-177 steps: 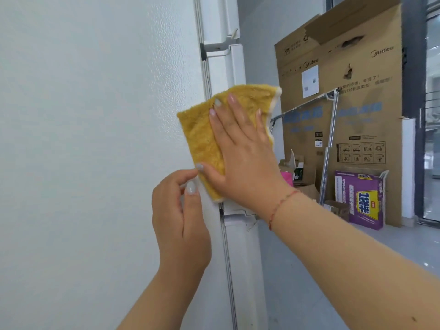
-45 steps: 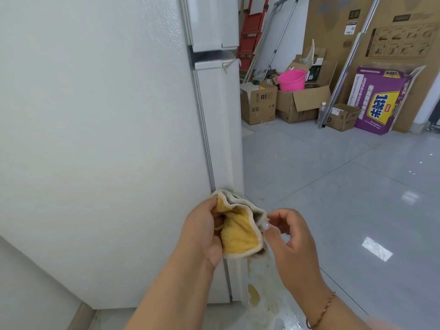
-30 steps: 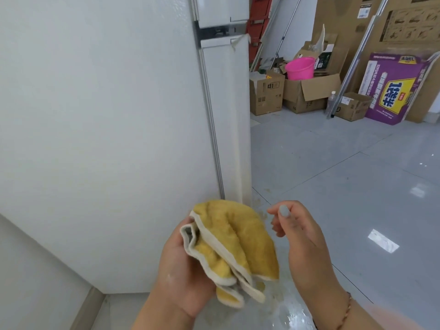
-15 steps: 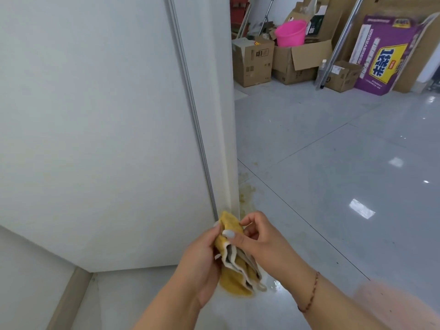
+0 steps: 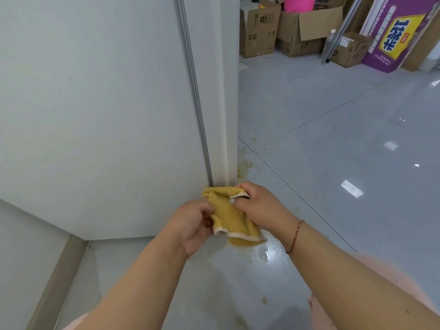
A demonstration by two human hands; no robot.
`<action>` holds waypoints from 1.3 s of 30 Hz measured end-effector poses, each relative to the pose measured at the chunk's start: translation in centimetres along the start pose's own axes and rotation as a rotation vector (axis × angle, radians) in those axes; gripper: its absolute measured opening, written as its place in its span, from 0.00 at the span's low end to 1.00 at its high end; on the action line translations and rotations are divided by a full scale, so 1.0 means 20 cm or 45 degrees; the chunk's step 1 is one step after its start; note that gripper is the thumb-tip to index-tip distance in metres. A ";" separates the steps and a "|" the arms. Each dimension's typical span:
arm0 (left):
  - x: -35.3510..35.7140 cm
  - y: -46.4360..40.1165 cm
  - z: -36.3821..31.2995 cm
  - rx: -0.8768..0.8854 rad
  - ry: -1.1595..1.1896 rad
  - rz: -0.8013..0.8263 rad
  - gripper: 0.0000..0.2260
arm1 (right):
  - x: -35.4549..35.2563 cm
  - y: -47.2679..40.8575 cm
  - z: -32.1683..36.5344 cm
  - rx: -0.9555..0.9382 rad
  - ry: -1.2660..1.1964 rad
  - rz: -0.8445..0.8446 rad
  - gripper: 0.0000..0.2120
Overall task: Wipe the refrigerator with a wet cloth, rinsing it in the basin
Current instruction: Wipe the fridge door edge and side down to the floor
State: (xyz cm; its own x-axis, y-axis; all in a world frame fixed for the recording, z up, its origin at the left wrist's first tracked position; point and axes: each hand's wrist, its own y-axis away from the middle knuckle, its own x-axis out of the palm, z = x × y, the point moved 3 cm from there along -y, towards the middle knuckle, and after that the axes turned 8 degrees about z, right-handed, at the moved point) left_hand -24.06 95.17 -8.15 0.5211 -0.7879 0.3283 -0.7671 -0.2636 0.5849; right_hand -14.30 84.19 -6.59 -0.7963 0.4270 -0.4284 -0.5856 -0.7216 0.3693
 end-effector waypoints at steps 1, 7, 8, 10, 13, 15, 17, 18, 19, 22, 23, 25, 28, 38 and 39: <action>-0.02 0.00 0.02 -0.036 0.019 0.005 0.13 | 0.00 0.00 -0.02 0.004 -0.028 0.022 0.06; -0.08 0.00 0.11 -0.210 -0.096 0.209 0.16 | -0.02 0.02 -0.08 0.070 -0.251 0.264 0.12; -0.08 0.00 0.12 -0.252 -0.180 0.265 0.17 | -0.03 0.03 -0.09 0.090 -0.372 0.300 0.12; -0.07 0.01 0.15 -0.316 -0.295 0.380 0.20 | -0.06 0.02 -0.14 0.166 -0.639 0.302 0.14; -0.09 0.00 0.17 -0.278 -0.272 0.467 0.18 | -0.12 0.00 -0.22 0.321 -0.961 0.227 0.18; -0.09 0.00 0.18 -0.225 -0.121 0.479 0.17 | -0.13 -0.01 -0.28 0.404 -1.052 0.180 0.18; -0.08 -0.01 0.18 -0.161 0.010 0.436 0.15 | -0.15 -0.03 -0.35 0.514 -0.900 0.055 0.20; -0.07 -0.01 0.18 -0.126 0.051 0.391 0.15 | -0.15 -0.03 -0.39 0.569 -0.780 -0.017 0.22; -0.07 -0.02 0.18 -0.088 0.079 0.342 0.17 | -0.15 -0.04 -0.42 0.613 -0.695 -0.064 0.23; -0.07 -0.03 0.19 -0.027 0.091 0.186 0.15 | -0.11 -0.04 -0.49 0.703 -0.623 -0.045 0.25; -0.07 -0.03 0.20 -0.022 0.079 0.130 0.13 | -0.08 -0.03 -0.50 0.725 -0.616 0.004 0.26; -0.06 -0.05 0.21 0.028 0.080 0.042 0.14 | 0.00 -0.03 -0.52 0.710 -0.679 0.123 0.26; -0.05 -0.07 0.24 0.139 0.102 0.047 0.29 | 0.10 -0.04 -0.51 0.536 -0.923 0.263 0.21; -0.22 -0.12 0.25 0.203 -1.173 -0.161 0.08 | 0.15 -0.11 -0.53 0.087 0.102 0.390 0.24; -0.22 -0.12 0.24 0.228 -1.340 -0.187 0.04 | 0.16 -0.12 -0.52 0.056 0.193 0.371 0.16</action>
State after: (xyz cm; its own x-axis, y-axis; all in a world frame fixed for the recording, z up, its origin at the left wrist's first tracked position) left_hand -26.32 96.60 -14.58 0.0941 -0.8024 -0.5893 -0.8116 -0.4046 0.4214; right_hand -13.82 81.64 -17.50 -0.9015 0.1182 -0.4162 -0.3454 -0.7760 0.5278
